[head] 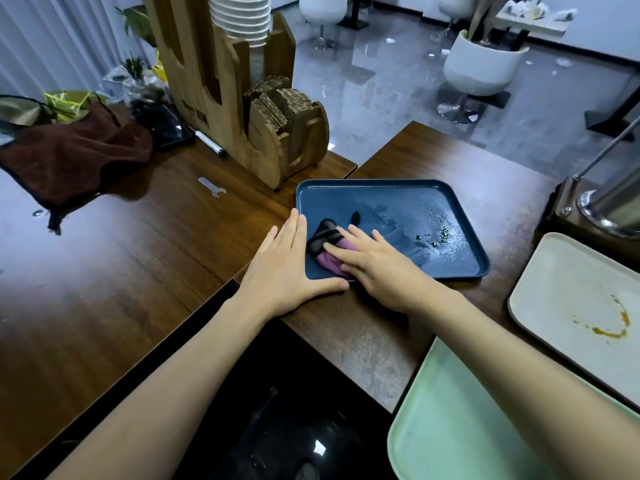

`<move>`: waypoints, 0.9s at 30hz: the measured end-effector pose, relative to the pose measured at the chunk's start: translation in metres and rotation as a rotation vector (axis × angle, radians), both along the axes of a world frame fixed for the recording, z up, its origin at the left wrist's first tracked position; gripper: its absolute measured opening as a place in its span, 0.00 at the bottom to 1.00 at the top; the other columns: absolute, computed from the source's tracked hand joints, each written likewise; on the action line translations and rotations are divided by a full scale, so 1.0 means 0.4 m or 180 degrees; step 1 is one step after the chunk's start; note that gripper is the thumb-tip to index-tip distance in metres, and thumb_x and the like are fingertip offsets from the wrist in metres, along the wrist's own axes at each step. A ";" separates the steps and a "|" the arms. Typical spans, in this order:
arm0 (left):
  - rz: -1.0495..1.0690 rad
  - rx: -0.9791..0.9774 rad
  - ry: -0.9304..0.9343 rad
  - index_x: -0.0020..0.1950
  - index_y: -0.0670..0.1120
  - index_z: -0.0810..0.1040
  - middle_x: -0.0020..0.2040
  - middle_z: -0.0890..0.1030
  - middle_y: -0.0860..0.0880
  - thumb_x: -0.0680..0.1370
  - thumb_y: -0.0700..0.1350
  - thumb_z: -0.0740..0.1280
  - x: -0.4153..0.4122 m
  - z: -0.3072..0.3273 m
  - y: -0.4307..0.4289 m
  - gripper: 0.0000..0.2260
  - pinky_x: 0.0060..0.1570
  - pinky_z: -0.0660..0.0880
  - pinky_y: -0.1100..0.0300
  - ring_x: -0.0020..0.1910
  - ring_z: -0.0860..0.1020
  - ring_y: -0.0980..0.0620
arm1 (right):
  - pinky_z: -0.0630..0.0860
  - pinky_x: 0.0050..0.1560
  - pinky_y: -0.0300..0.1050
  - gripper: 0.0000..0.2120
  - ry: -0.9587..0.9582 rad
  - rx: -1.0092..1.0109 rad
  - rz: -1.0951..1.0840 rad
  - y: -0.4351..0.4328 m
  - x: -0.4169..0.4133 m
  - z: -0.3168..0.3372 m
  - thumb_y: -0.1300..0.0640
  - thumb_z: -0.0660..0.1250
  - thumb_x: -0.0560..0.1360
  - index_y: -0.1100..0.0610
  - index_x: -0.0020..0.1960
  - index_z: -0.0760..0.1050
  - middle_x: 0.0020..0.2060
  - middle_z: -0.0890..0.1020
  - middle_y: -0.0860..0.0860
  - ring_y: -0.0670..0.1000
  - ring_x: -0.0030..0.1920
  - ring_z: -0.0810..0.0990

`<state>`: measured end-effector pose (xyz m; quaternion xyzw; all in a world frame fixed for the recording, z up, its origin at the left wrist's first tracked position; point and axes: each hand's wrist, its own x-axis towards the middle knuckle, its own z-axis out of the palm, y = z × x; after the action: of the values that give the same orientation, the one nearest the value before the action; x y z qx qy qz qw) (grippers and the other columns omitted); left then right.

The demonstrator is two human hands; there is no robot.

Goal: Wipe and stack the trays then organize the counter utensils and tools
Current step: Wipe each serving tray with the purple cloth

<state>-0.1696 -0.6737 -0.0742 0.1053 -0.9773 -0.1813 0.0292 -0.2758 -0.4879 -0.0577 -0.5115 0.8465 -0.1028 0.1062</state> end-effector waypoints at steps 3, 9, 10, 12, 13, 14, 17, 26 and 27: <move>0.0029 -0.0048 -0.0085 0.83 0.43 0.42 0.84 0.43 0.46 0.65 0.83 0.57 0.000 0.004 0.005 0.62 0.81 0.44 0.53 0.82 0.43 0.54 | 0.48 0.79 0.60 0.23 -0.0028 -0.0030 -0.0564 0.097 -0.056 -0.002 0.55 0.55 0.85 0.48 0.79 0.61 0.81 0.54 0.54 0.56 0.81 0.50; 0.0124 -0.0103 -0.0164 0.84 0.45 0.41 0.84 0.42 0.48 0.66 0.82 0.58 0.002 0.023 0.018 0.60 0.78 0.45 0.55 0.82 0.45 0.52 | 0.47 0.79 0.55 0.22 0.0008 0.0037 -0.1078 0.183 -0.106 0.007 0.55 0.55 0.86 0.50 0.79 0.62 0.81 0.54 0.54 0.57 0.81 0.50; 0.0133 -0.0074 -0.0170 0.84 0.45 0.41 0.84 0.42 0.48 0.66 0.82 0.59 0.003 0.025 0.021 0.61 0.78 0.44 0.55 0.82 0.45 0.52 | 0.46 0.79 0.55 0.22 0.0007 -0.0013 -0.1027 0.169 -0.095 0.007 0.56 0.55 0.85 0.51 0.79 0.62 0.81 0.55 0.54 0.57 0.81 0.50; 0.0132 -0.0063 -0.0156 0.83 0.44 0.41 0.84 0.43 0.48 0.66 0.81 0.60 0.002 0.022 0.020 0.61 0.79 0.44 0.54 0.82 0.45 0.53 | 0.46 0.79 0.56 0.22 -0.0029 -0.0047 -0.0762 0.121 -0.060 0.009 0.56 0.55 0.85 0.51 0.79 0.62 0.81 0.55 0.55 0.57 0.81 0.50; 0.0122 -0.0037 -0.0124 0.83 0.44 0.40 0.84 0.43 0.47 0.65 0.82 0.61 0.001 0.017 0.017 0.62 0.79 0.45 0.54 0.82 0.45 0.53 | 0.47 0.79 0.56 0.22 -0.0050 -0.0017 -0.0575 0.087 -0.039 0.010 0.56 0.54 0.85 0.51 0.79 0.61 0.81 0.54 0.55 0.57 0.81 0.50; 0.0105 0.0010 -0.0070 0.83 0.44 0.40 0.84 0.44 0.47 0.65 0.82 0.61 0.000 0.011 0.014 0.63 0.80 0.45 0.54 0.82 0.45 0.55 | 0.47 0.79 0.56 0.22 -0.0060 0.0028 -0.0386 0.049 -0.016 0.012 0.56 0.53 0.86 0.50 0.80 0.61 0.81 0.54 0.55 0.57 0.81 0.50; 0.0054 0.0187 0.0106 0.83 0.45 0.38 0.84 0.47 0.49 0.66 0.79 0.65 0.001 0.000 0.005 0.62 0.80 0.45 0.55 0.82 0.48 0.58 | 0.48 0.78 0.56 0.22 -0.0002 0.0165 0.0085 -0.049 0.038 0.030 0.56 0.51 0.86 0.50 0.80 0.60 0.81 0.55 0.53 0.55 0.80 0.50; 0.0013 0.0014 0.0004 0.83 0.45 0.38 0.84 0.46 0.47 0.64 0.84 0.59 -0.004 -0.008 -0.003 0.63 0.81 0.49 0.51 0.82 0.47 0.56 | 0.48 0.78 0.58 0.22 -0.0018 0.0137 -0.0026 -0.012 0.014 0.014 0.53 0.52 0.86 0.46 0.80 0.59 0.81 0.56 0.53 0.55 0.81 0.50; 0.0015 -0.0002 -0.0043 0.83 0.45 0.38 0.84 0.46 0.47 0.64 0.84 0.58 -0.004 -0.009 -0.001 0.64 0.81 0.48 0.52 0.82 0.46 0.56 | 0.47 0.79 0.58 0.22 -0.0064 0.0125 -0.0172 0.015 -0.003 0.011 0.52 0.53 0.86 0.46 0.80 0.60 0.81 0.55 0.53 0.55 0.81 0.50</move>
<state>-0.1710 -0.6743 -0.0777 0.1088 -0.9773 -0.1801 0.0230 -0.2769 -0.4819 -0.0534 -0.4852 0.8607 -0.0941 0.1219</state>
